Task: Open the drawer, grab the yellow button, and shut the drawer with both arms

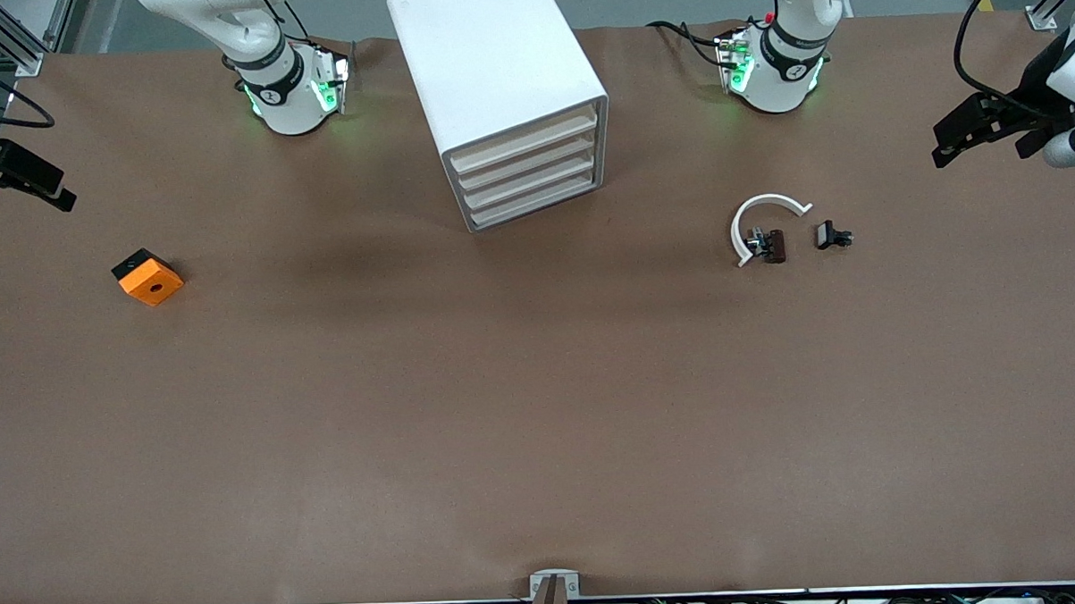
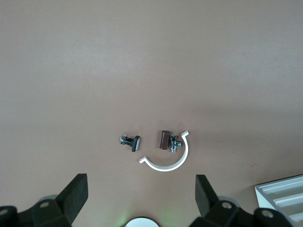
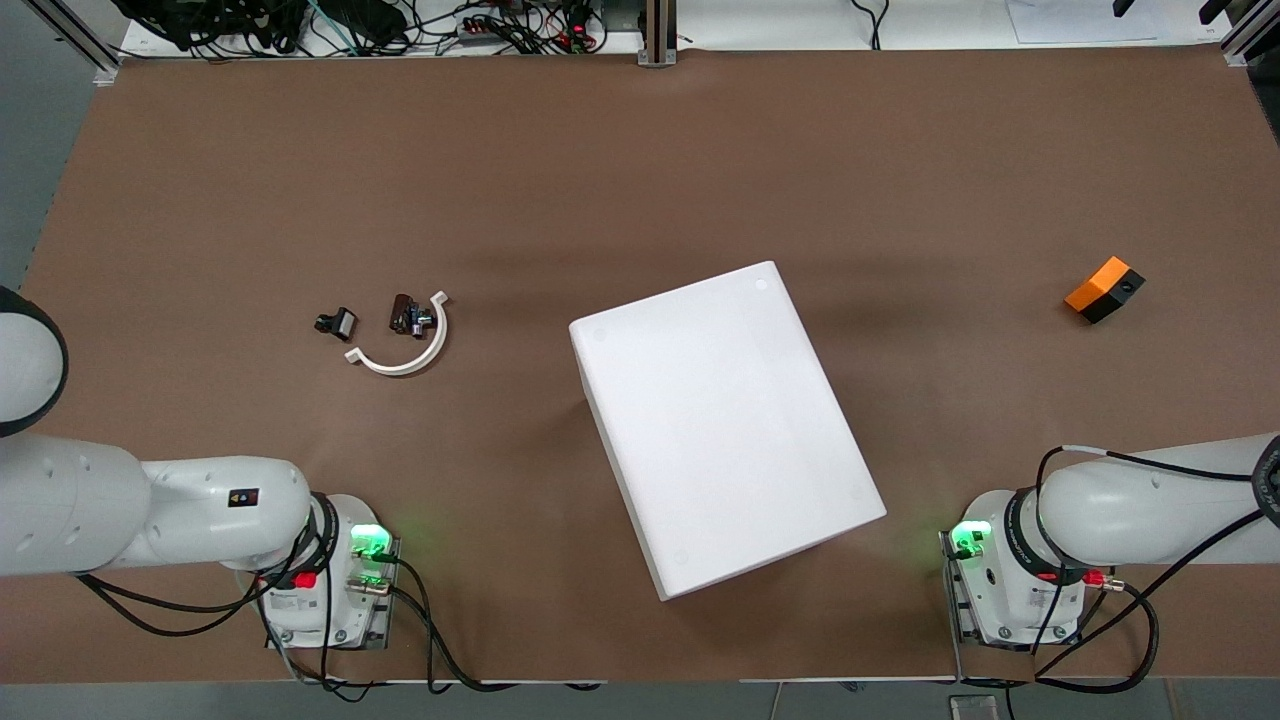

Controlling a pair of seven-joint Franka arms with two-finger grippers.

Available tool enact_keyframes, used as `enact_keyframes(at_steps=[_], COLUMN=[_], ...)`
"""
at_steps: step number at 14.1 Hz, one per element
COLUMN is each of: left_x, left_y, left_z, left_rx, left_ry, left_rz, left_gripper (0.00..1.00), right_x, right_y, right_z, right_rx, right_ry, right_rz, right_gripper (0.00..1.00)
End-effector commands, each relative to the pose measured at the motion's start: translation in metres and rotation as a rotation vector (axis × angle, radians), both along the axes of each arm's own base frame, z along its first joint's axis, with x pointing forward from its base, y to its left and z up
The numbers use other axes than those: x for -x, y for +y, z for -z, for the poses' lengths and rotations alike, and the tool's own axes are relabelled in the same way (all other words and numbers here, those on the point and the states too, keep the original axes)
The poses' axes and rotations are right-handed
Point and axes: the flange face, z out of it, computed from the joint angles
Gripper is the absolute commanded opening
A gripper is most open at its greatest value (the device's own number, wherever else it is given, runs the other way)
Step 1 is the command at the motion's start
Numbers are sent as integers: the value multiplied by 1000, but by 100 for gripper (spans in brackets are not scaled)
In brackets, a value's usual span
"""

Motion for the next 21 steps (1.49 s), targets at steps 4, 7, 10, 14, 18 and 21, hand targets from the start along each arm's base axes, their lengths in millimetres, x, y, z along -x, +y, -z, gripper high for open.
enact_keyframes(at_steps=[4,7,10,14,18,21], left_x=[-4,-30,-54,-75,-80,-78], left_y=[3,0,-4,-66,-116,-143], left_z=[-1,24,70,135,189,211], left_rx=[-19,-15,-2,-24,-44,7], left_ry=[14,56,126,218,319,426], left_rz=[-5,-3,-43,-276,-454,-675], left_gripper=[100,100,100,100,100,100], right_x=[-1,-1,-1,-2,-2,-2], right_y=[-1,-1,0,2,4,6], right_z=[-2,-2,-2,-3,-3,-3], right_rx=[2,2,2,3,1,1], right_ry=[3,3,3,1,0,-2], right_rz=[-4,-4,-6,-10,-14,-17], right_gripper=[100,100,100,100,100,100])
